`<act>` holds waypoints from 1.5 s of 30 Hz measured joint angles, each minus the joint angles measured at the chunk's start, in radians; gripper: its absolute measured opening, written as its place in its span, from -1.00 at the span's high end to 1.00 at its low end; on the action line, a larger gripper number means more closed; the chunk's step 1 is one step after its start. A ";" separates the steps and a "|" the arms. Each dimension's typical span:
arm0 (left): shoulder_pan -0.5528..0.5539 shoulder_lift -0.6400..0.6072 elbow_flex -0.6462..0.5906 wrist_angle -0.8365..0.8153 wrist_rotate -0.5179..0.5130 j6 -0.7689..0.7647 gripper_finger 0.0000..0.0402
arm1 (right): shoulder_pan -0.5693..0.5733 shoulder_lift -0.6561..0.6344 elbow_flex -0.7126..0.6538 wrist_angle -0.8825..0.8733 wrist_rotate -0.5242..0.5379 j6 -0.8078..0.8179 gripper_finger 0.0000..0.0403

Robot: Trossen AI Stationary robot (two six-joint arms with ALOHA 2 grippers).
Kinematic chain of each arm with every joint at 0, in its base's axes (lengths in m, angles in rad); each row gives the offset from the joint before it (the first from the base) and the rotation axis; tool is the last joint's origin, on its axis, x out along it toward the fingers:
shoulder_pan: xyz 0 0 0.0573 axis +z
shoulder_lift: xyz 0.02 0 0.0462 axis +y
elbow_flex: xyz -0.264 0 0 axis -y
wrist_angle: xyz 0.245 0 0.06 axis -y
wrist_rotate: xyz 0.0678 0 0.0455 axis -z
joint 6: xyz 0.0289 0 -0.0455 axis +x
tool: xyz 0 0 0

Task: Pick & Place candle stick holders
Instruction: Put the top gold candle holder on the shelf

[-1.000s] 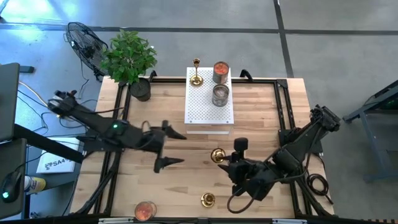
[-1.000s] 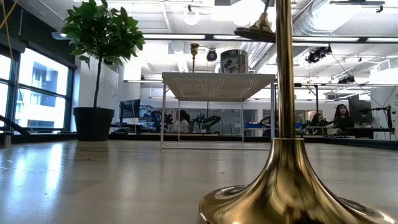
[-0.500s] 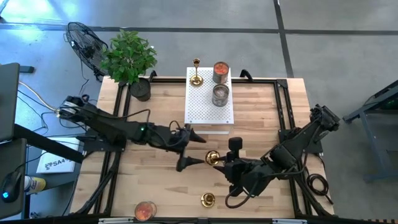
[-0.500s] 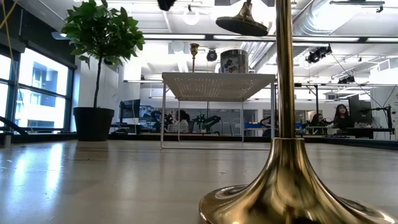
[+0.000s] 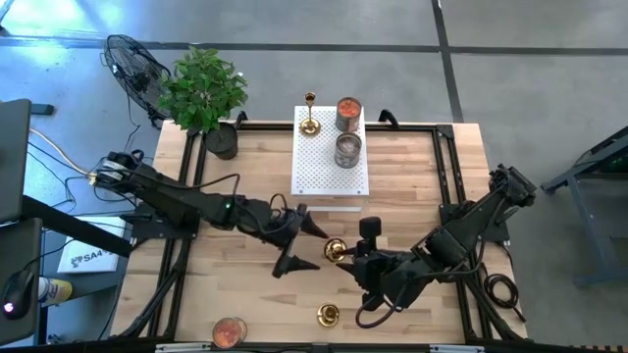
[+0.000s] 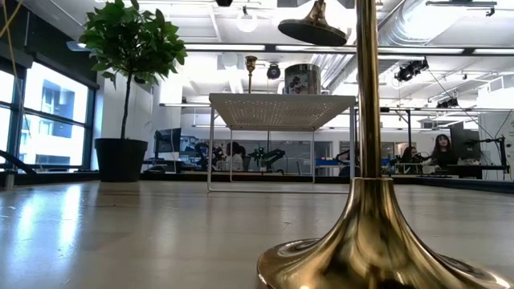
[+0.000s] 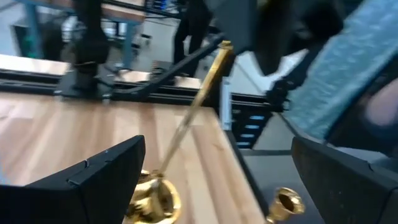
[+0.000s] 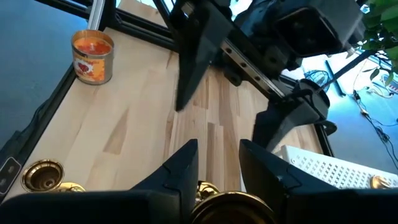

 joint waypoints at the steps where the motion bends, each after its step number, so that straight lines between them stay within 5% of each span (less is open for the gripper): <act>1: 0.000 0.001 0.000 0.007 0.005 0.000 -0.98 | 0.000 0.000 0.000 0.001 -0.001 -0.005 0.48; 9: 0.023 0.087 0.000 0.246 0.056 -0.212 -0.98 | -0.001 0.002 0.000 0.032 -0.016 -0.039 0.48; 15: 0.061 0.159 0.000 0.344 0.097 -0.217 -0.98 | -0.001 0.002 0.000 0.050 -0.025 -0.051 0.48; 25: 0.037 0.167 0.000 0.362 0.289 0.079 -0.98 | -0.008 0.002 0.000 0.068 -0.026 -0.084 0.48; 45: 0.033 0.167 0.002 0.377 0.112 -0.021 -0.98 | -0.046 0.002 0.000 0.147 -0.109 -0.153 0.48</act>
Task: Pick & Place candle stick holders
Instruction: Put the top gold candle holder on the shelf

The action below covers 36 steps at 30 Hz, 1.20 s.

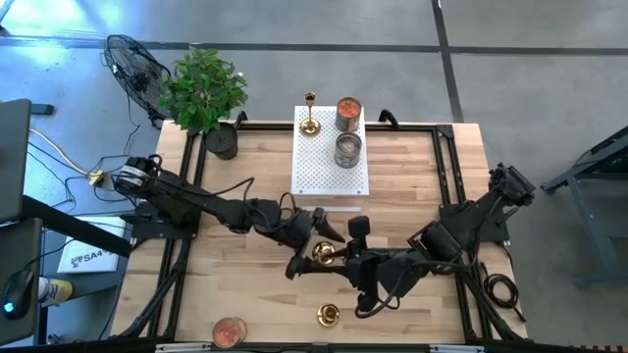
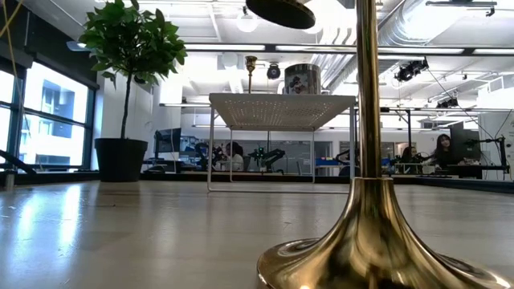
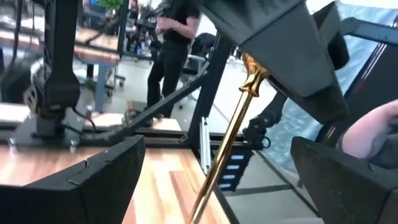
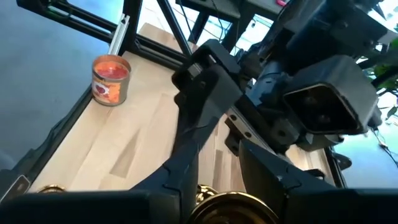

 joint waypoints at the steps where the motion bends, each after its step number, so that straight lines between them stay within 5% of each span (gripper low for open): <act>1: 0.000 0.000 0.005 -0.012 0.002 -0.018 -0.98 | -0.003 0.000 0.000 0.000 -0.002 0.000 0.48; 10: 0.000 -0.001 0.024 -0.039 -0.080 -0.092 -0.98 | -0.034 0.000 0.000 -0.002 -0.034 0.000 0.48; 36: 0.013 0.145 0.140 -0.007 -0.037 -0.135 -0.98 | -0.039 -0.003 0.002 -0.009 -0.046 0.008 0.48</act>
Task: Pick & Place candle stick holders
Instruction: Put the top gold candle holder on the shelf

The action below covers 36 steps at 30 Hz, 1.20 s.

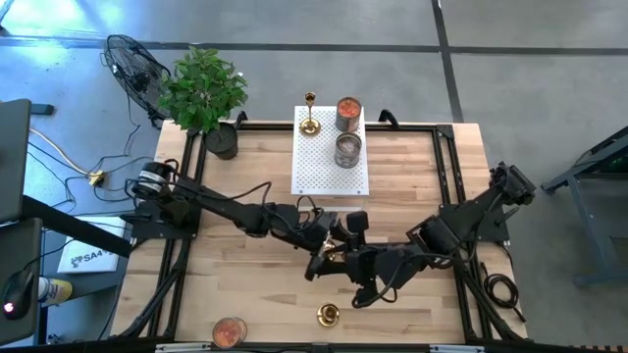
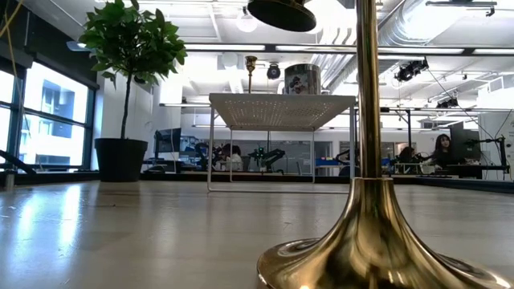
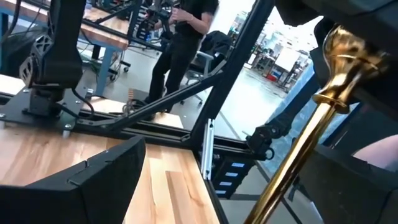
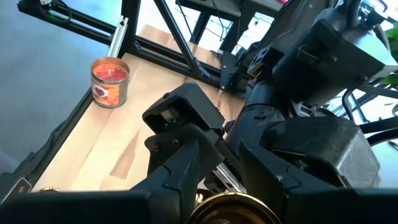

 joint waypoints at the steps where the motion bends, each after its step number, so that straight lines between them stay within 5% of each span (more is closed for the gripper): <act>1: 0.000 0.000 0.000 -0.003 -0.009 -0.003 -0.98 | 0.001 0.000 0.000 -0.002 0.002 0.001 0.48; 13: -0.003 0.000 0.002 -0.042 -0.076 -0.052 -0.85 | 0.008 0.000 -0.002 -0.025 0.011 0.001 0.48; 18: -0.003 0.000 0.002 -0.047 -0.063 -0.057 -0.43 | 0.008 0.002 -0.002 -0.040 0.013 0.026 0.48; 29: -0.003 -0.047 0.006 -0.163 -0.059 0.075 0.87 | 0.006 0.005 -0.004 -0.043 -0.003 0.053 0.56; 36: -0.006 -0.064 0.028 -0.259 -0.141 0.152 0.92 | 0.008 0.005 -0.004 -0.044 -0.006 0.036 0.82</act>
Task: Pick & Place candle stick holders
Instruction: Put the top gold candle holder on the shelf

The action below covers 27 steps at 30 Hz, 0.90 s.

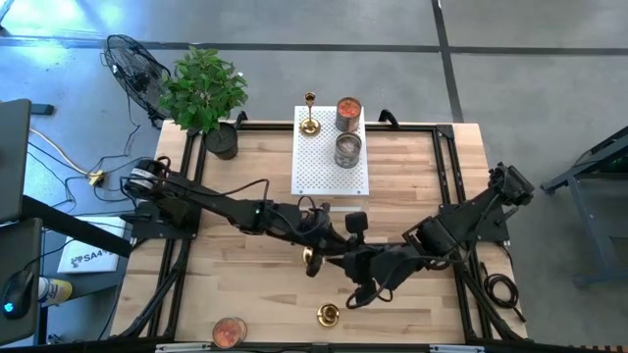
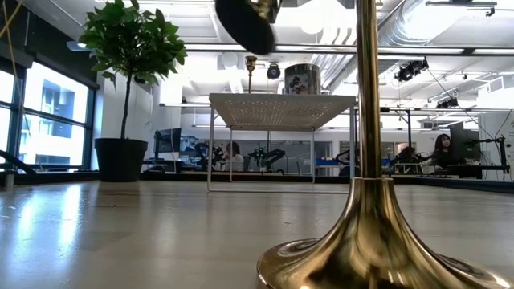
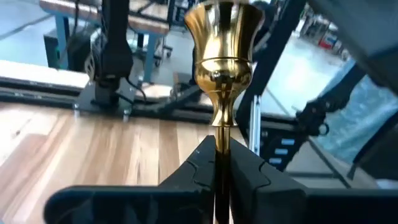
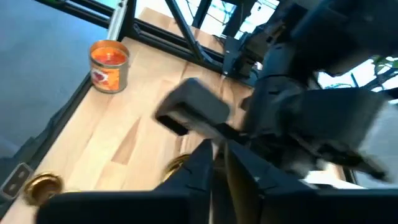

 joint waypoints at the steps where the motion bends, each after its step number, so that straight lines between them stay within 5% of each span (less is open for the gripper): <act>1: 0.000 0.000 0.008 -0.024 0.000 0.001 0.94 | 0.000 0.000 0.000 0.003 0.001 0.000 0.88; 5: -0.001 0.000 0.044 -0.103 -0.012 0.031 0.95 | 0.005 0.000 0.000 0.040 -0.007 -0.016 0.99; 12: -0.013 0.000 0.083 -0.192 -0.088 0.104 0.96 | 0.082 -0.007 0.000 0.198 0.067 -0.155 0.88; 20: -0.017 -0.046 0.159 -0.379 -0.227 0.166 0.97 | 0.306 -0.021 0.002 0.327 0.428 -0.316 0.98; 27: -0.016 -0.122 0.227 -0.527 -0.509 0.215 0.97 | 0.474 -0.018 0.001 0.306 0.744 -0.287 0.99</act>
